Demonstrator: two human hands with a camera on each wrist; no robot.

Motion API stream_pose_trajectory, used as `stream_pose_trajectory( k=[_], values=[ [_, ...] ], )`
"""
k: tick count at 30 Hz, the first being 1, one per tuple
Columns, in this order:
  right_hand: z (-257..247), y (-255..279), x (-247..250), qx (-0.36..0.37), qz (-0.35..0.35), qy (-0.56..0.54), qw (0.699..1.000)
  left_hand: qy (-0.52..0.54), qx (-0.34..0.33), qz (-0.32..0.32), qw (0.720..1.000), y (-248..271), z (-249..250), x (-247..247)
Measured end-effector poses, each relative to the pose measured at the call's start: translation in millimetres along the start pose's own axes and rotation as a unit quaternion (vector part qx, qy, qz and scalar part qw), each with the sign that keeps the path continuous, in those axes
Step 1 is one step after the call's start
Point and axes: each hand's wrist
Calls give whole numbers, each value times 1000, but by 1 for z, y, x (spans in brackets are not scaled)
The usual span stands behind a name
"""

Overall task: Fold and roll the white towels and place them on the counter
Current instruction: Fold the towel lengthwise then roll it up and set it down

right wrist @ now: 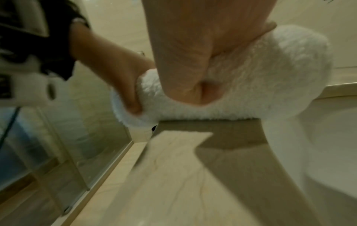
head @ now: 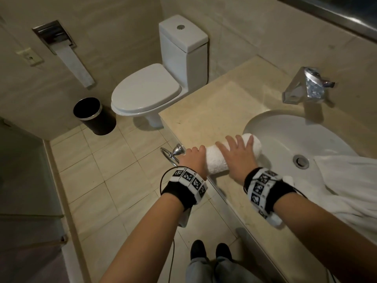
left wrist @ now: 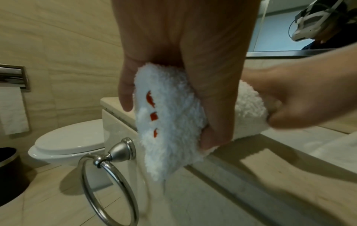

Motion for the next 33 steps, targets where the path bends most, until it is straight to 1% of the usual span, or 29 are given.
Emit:
stream_pose_trajectory(
  k=[2,4,6,7,8,10,11,12,13,14,15,16,17,18,19,20,21,22,23,24,25,26,28,30,31,32,33],
  values=[
    [-4,8,-11,13,10,0,1000,19,-25,13,999,1,-3,-3],
    [-2,7,-14,22,17,5,1000,75,-60,43,994,4,-12,-11],
    [8,3,-13,30,34,-6,999,190,-81,60,977,8,-25,-21],
    [13,1,-12,42,46,-19,998,259,-72,62,961,10,-31,-27],
    [17,-2,-10,51,44,-39,997,335,-45,61,939,13,-38,-34],
    [19,-3,-7,58,44,-84,994,472,63,46,878,16,-50,-46],
    [18,-2,-6,55,43,-102,992,511,128,30,850,15,-55,-52],
    [16,-1,-5,48,50,-110,991,527,184,10,830,14,-58,-56],
    [14,1,-4,43,52,-113,991,515,226,-17,827,13,-61,-59],
    [10,2,-3,40,46,-112,992,481,243,-51,841,13,-62,-60],
    [7,4,-2,36,42,-110,992,453,232,-97,855,14,-62,-59],
    [3,5,-1,32,34,-108,993,456,203,-154,853,15,-59,-57],
    [0,5,-2,28,33,-105,994,496,174,-215,823,16,-55,-53],
    [-3,6,-3,24,33,-103,994,565,153,-273,764,19,-51,-48],
    [-7,6,-4,22,41,-101,994,645,144,-315,682,20,-47,-41],
    [-11,7,-3,24,49,-99,994,720,147,-329,594,18,-44,-37],
    [-13,9,-3,28,55,-95,994,779,161,-321,514,15,-40,-34],
    [-15,11,-3,39,61,-87,994,820,177,-302,452,14,-37,-30],
    [-15,12,-4,49,79,-74,993,848,187,-281,409,12,-34,-26],
    [-14,13,-4,58,107,-63,991,865,189,-264,383,12,-32,-23],
    [-11,12,-4,69,138,-56,986,874,182,-254,373,10,-30,-21],
    [-8,11,-3,77,170,-49,981,876,169,-249,376,9,-29,-17],
    [2,8,0,85,230,-43,968,870,141,-243,404,7,-29,-9],
    [10,7,4,83,270,-42,958,868,101,-241,422,3,-31,-1],
    [13,6,5,82,276,-41,957,866,84,-240,431,-2,-32,1],
    [18,4,5,81,281,-35,956,857,75,-242,448,-8,-34,2],
    [23,1,5,77,281,-22,956,844,73,-245,472,-14,-36,3]
  ],
)
Point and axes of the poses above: each hand's wrist, its own y-axis away from the middle knuckle, its own x-axis out of the back of the hand, z = x × y, and after that the axes turned 14 degrees about x, right-handed
